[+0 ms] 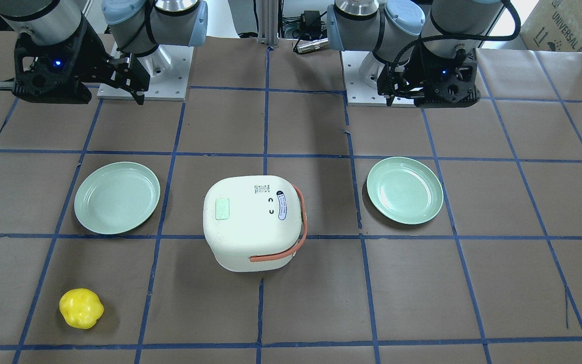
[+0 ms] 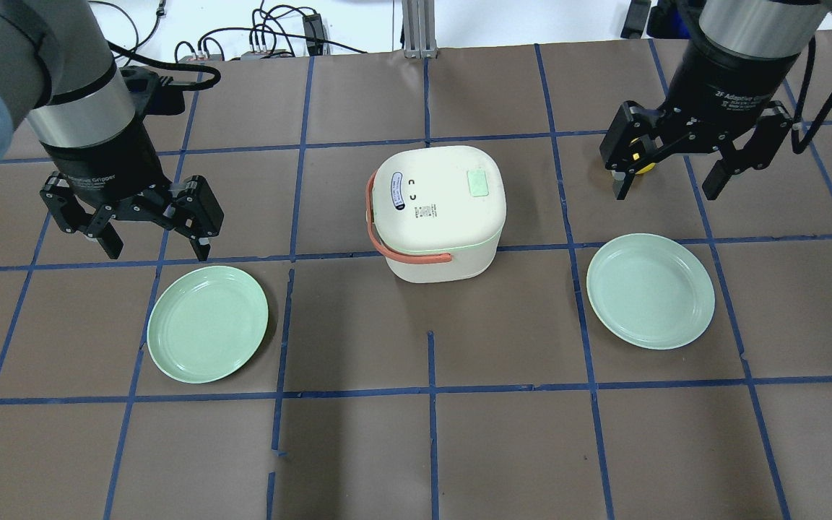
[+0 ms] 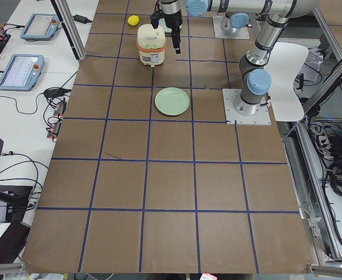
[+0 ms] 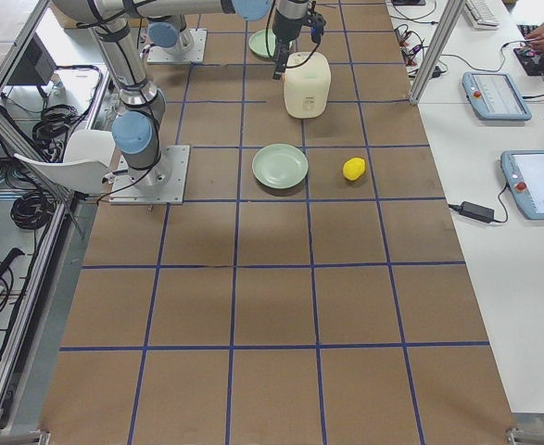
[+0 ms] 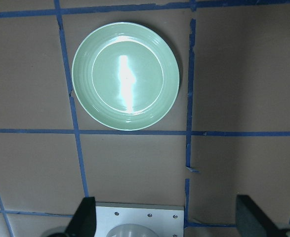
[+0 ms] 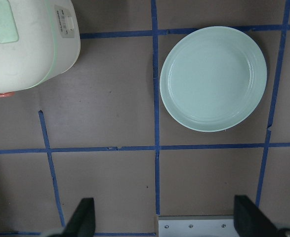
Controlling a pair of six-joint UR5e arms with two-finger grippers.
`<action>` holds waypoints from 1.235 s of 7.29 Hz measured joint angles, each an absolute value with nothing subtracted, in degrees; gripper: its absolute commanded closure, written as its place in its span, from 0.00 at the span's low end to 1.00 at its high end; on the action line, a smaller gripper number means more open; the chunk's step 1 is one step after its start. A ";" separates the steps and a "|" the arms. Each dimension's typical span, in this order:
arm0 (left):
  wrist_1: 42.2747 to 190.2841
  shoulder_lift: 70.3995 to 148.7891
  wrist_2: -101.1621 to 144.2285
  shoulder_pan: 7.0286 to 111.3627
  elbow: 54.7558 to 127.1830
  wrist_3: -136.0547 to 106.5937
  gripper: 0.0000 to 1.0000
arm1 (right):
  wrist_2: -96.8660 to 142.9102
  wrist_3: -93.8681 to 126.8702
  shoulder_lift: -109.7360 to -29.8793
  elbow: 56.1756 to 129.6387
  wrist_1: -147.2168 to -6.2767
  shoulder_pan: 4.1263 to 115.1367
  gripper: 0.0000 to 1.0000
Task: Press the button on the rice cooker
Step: 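Move the right gripper over the rice cooker's green lid button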
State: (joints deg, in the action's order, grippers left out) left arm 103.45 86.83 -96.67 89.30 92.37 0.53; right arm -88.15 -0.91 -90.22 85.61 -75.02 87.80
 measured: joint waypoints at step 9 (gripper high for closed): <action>103.45 86.84 -96.59 89.30 92.37 0.53 0.00 | -84.92 7.13 -84.30 84.88 -87.64 95.14 0.12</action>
State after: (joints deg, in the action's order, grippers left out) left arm 103.45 86.84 -96.59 89.30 92.37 0.53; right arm -84.92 7.13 -84.30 84.88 -87.64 95.14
